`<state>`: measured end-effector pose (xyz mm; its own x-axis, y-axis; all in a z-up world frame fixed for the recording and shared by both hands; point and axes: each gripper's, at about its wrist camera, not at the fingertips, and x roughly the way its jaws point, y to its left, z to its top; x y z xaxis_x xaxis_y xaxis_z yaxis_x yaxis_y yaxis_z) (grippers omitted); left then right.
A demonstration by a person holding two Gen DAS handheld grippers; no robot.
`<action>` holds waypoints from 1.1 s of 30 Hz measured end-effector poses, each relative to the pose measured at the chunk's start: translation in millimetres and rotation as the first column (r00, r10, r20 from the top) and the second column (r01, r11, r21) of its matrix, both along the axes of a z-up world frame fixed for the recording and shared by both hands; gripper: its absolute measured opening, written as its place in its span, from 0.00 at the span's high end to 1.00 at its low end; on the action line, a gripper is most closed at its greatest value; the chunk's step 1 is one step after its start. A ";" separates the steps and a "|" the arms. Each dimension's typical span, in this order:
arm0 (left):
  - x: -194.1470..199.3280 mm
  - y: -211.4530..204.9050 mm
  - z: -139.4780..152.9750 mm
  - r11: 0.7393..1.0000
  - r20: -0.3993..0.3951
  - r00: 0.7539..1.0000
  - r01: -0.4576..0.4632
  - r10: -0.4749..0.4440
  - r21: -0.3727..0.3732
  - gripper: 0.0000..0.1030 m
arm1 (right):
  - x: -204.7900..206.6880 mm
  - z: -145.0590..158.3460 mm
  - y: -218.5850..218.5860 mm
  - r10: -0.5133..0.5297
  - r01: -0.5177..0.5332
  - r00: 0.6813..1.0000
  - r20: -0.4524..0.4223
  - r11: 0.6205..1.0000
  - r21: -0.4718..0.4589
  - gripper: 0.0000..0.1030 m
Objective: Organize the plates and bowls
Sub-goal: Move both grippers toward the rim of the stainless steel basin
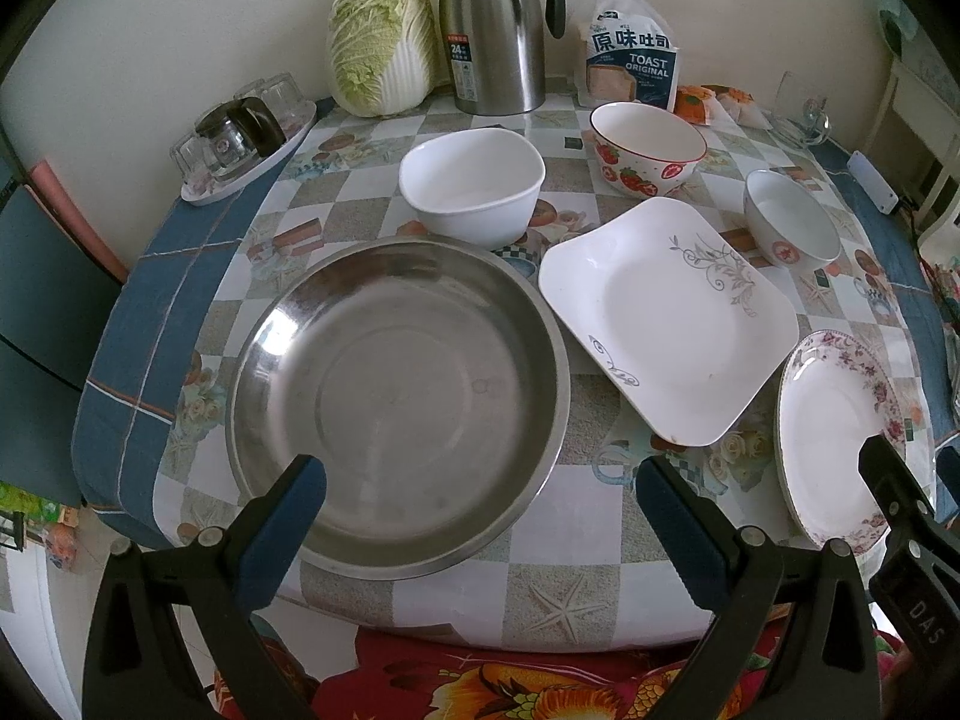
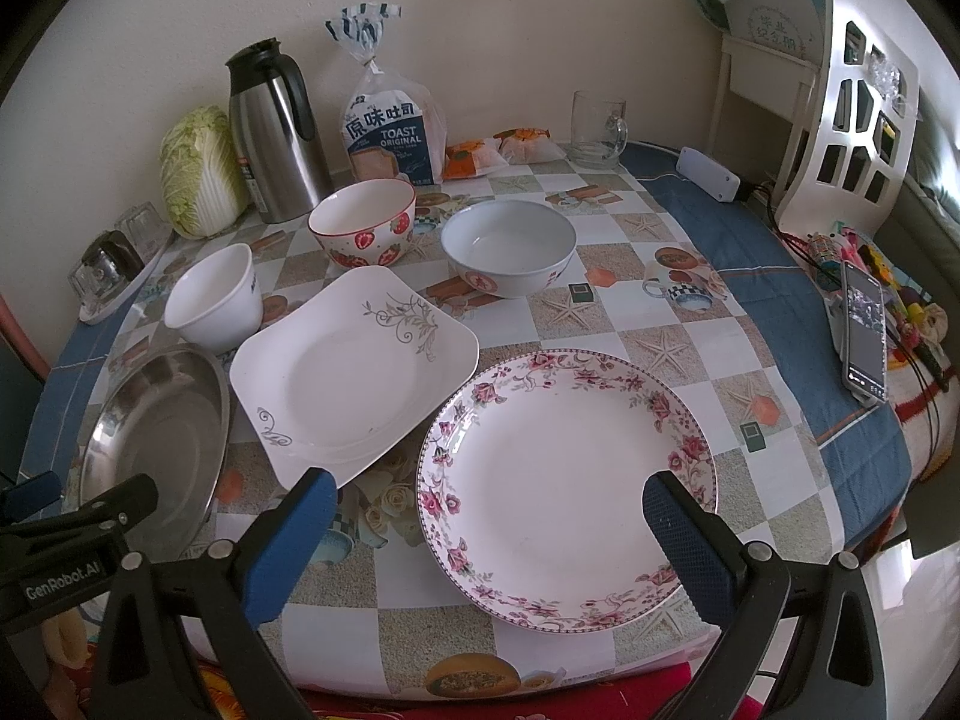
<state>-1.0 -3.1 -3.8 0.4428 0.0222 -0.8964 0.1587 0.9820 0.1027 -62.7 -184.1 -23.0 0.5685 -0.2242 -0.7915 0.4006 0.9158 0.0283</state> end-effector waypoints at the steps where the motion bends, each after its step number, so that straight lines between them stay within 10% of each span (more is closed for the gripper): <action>1: 0.1 -0.1 0.0 1.000 -0.001 1.000 0.000 0.000 -0.002 0.00 | 0.2 -0.3 0.1 0.000 0.000 1.000 -0.001 1.000 0.000 0.00; 17: 16.3 42.6 3.3 0.974 -0.033 0.990 -0.141 0.137 -0.176 0.00 | 7.8 2.4 8.3 0.028 -0.028 1.000 -0.009 0.999 -0.025 0.00; 33: 27.1 159.5 22.5 0.825 0.081 0.903 -0.346 0.423 -0.447 0.00 | 68.0 18.7 85.9 0.236 -0.235 0.972 0.008 0.971 -0.050 0.00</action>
<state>26.1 156.4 18.7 0.6209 -0.1311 -0.7728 -0.2231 0.9156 -0.3346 5.4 -98.2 -4.3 0.6206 -0.1204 -0.7748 0.1736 0.9847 -0.0139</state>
